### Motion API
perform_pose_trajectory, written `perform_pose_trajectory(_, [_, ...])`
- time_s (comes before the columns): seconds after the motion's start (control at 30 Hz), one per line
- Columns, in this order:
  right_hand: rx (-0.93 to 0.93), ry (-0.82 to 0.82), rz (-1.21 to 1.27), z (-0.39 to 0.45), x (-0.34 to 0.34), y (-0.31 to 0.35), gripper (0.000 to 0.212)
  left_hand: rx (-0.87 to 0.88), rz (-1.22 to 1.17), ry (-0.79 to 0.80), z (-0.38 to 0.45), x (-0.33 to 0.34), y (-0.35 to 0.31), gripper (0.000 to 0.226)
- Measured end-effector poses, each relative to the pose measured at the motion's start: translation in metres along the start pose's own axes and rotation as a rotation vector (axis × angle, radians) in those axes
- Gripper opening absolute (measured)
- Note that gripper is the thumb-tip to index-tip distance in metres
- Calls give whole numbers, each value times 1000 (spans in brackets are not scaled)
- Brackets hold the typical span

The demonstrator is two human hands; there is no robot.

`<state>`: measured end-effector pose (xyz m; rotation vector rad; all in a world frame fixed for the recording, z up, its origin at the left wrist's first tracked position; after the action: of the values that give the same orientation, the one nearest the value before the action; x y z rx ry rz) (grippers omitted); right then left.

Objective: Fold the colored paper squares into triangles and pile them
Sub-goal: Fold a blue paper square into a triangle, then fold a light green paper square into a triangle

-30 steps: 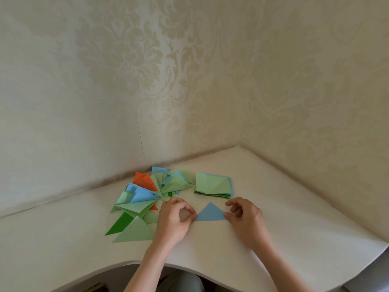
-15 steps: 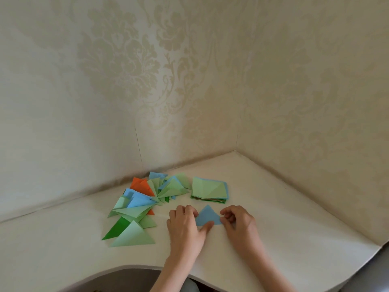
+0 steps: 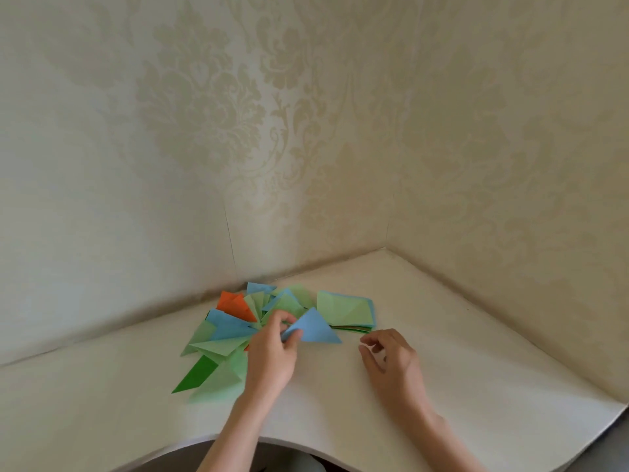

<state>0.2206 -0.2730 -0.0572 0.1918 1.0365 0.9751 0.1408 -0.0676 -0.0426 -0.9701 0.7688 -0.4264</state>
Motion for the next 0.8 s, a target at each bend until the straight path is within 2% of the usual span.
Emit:
perform_pose_trajectory(0.07, [-103,16,-92,7,7,11,22,-5,19,-24,17,-14,3,15])
perform_pose_trajectory(0.17, [-113,68,-225,22,23,20,39,2,66,-22,33,-25,7,16])
perform_pose_trajectory(0.3, [-91,255,-330,35,42,27,54,9,238,-68,44,-31,18,14])
perform_pose_trajectory(0.37, [-74,266,-382,38,46,24,48,23,297,-79,48,-30,24,13])
perform_pose_trajectory(0.43, [-70,207,-407,40,45,29,35,53,340,-85,49,-28,27,15])
perform_pose_trajectory(0.53, [-59,144,-434,39,52,23,22,132,389,-119,50,-26,28,28])
perform_pose_trajectory(0.6, [-62,108,-436,39,51,25,16,228,316,-121,48,-24,22,38])
perform_pose_trajectory(0.7, [-79,62,-429,40,49,29,17,369,153,-92,36,-18,-1,38])
perform_pose_trajectory(0.8, [-77,62,-420,39,49,31,22,365,9,-24,20,-5,-8,35])
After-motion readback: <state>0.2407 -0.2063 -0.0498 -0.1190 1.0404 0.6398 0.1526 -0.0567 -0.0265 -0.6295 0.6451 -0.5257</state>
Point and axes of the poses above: each hand's wrist, its own z-axis towards the middle knuckle, its own x-axis out of the palm, y = z × x, the point moved 5 cm from there along z, towards the middle knuckle, and after that the axes turned 9 degrees about -z, right-handed, at the moved point
